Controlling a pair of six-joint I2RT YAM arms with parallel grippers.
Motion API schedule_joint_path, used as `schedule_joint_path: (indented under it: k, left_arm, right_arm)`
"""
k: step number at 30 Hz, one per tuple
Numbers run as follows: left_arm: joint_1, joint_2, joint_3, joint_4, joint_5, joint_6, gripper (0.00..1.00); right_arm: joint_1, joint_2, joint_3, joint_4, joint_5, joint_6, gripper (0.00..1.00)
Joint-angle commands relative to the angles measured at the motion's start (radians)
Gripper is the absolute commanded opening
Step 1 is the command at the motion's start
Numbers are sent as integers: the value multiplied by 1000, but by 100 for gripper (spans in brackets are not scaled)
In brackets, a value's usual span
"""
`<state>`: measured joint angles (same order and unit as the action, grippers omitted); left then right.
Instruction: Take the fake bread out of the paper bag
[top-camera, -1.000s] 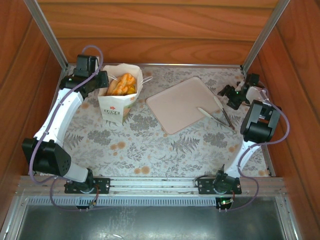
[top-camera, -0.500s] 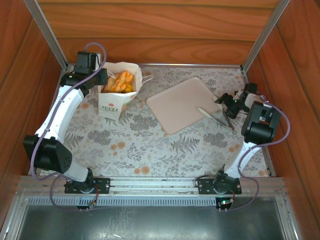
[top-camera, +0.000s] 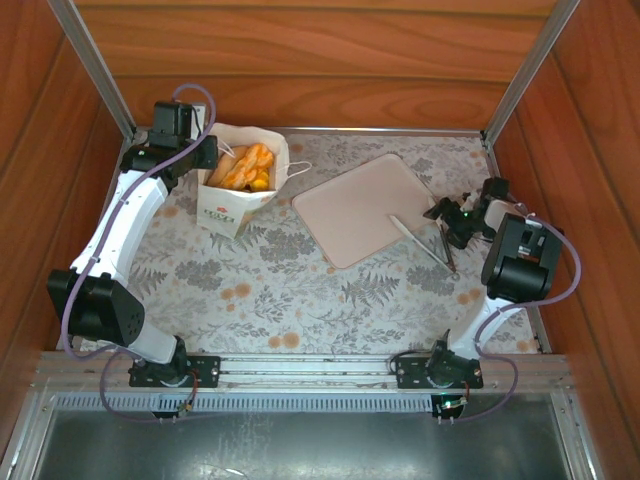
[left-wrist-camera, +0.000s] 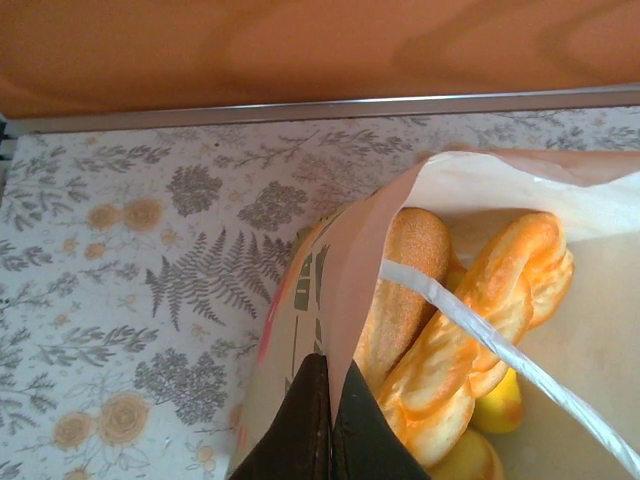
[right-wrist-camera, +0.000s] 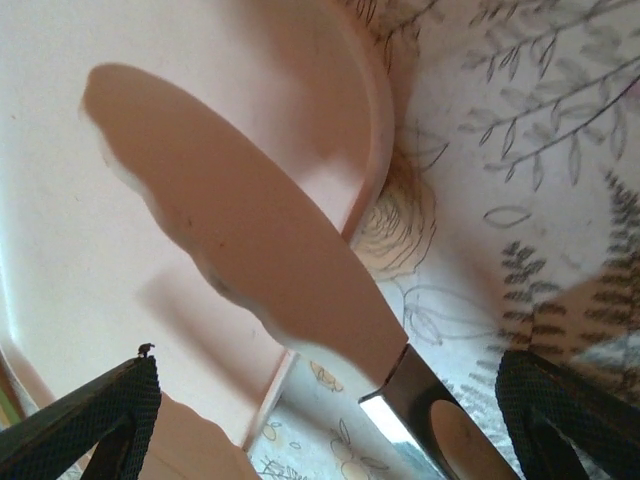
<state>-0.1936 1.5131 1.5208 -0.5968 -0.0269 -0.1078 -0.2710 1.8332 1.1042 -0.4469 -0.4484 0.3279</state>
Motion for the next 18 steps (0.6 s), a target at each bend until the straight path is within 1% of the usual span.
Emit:
schedule_joint_path:
  k: [1,6,10,12,15,17,18]
  left_arm:
    - [6,-25,-1,103,38,8,0]
    - [7,-26,-6,109,45,3,0]
    - [6,-28,-7,109,53,-4,0]
    - [6,-30,-11,108,53,-7,0]
    - [6,-33,-11,110,56,-12,0]
    - [6,-35,-10,111,61,-14,0]
    - [6,-36,-6,110,64,-15,0]
  right_arm:
    - [65,-37,-58,-75,70,-21,95]
    - [133,-115,-146,-61,87,5,100]
    - [187,-159,-181,-80,113,9,100]
    - [228,-168,-185,-114,161,14,100]
    - [297,-227,-195,-174,277,33,100]
    - [324,-250,-206,-200,340,49,100]
    - [330,-263,-210,-209,346,51,100]
